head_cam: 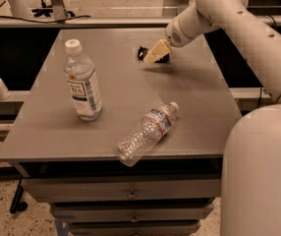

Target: Move rxbar chocolate near blue plastic bottle

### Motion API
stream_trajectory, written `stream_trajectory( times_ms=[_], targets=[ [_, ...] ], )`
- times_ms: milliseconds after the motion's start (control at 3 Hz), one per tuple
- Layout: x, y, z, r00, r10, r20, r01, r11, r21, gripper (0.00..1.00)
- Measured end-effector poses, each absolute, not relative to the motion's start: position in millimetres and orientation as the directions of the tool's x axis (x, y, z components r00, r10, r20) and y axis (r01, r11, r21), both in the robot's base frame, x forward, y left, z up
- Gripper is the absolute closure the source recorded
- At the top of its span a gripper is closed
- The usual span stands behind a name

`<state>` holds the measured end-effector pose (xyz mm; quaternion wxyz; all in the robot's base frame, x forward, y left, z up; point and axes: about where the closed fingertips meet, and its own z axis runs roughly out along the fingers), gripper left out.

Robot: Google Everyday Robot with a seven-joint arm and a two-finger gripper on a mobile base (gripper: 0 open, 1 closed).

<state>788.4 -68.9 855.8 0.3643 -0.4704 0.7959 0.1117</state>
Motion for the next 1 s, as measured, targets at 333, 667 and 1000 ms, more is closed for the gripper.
stream_trajectory(
  times_ms=[333,667,1000],
  targets=[
    [795,-74,851,-0.318,-0.660,-0.681,-0.823,0.549,-0.149,0.39],
    [792,-74,862,-0.328,-0.666,-0.670,-0.830,0.541,-0.132,0.64],
    [776,-76,867,-0.334,-0.683,-0.649,-0.850,0.516,-0.105,0.86]
  ],
)
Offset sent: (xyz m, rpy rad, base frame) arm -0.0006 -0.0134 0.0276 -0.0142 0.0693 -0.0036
